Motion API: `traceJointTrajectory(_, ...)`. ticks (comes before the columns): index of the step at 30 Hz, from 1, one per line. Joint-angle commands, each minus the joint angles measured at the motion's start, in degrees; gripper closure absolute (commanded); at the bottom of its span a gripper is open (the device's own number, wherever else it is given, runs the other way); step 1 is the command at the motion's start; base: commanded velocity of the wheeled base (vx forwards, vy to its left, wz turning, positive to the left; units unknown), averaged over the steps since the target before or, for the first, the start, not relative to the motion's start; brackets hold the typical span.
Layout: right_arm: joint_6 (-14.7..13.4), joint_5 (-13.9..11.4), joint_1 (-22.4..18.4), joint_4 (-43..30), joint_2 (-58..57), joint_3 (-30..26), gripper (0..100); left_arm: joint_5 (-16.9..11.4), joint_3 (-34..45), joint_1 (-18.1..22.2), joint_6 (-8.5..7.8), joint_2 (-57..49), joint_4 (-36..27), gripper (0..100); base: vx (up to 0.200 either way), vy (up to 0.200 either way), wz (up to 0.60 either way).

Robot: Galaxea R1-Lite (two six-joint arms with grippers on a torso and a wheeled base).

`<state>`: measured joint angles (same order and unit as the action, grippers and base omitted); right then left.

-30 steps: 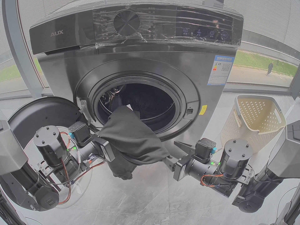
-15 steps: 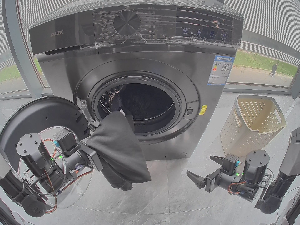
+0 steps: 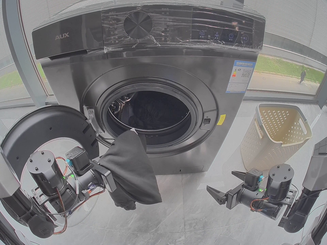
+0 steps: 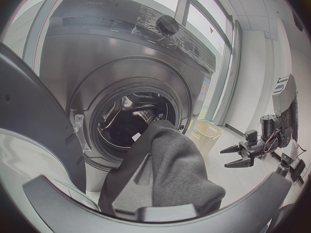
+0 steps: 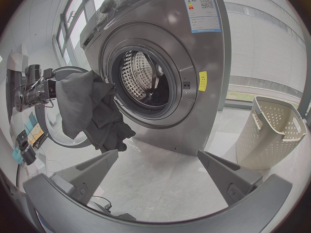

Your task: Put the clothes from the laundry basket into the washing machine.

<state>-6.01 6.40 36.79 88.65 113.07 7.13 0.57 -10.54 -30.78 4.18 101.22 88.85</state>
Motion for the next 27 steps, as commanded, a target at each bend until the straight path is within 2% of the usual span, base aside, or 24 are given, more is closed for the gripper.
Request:
traceJointTrajectory(1,-0.1,0.0,0.1,-0.1,0.6,-0.1,0,0.0,-0.2,0.0,0.13,0.7,0.0,100,0.2,0.0,0.0)
traceJointTrajectory(3,-0.1,0.1,0.2,0.0,0.6,-0.1,0,0.0,-0.2,0.0,-0.05,0.9,0.1,100,0.2,0.0,0.0)
traceJointTrajectory(12,-0.6,0.1,0.5,0.0,0.7,-0.2,0,0.3,0.0,-0.5,-0.05,0.8,0.1,100,0.0,0.0,0.0)
traceJointTrajectory(15,-0.9,0.1,0.5,0.0,0.8,-0.2,0,0.3,0.1,-0.9,-0.05,0.9,0.1,100,0.2,0.0,0.0)
traceJointTrajectory(27,-0.9,0.2,1.2,0.0,0.7,-0.3,0,0.5,0.6,-2.8,-0.14,0.8,0.1,100,0.0,0.0,0.0)
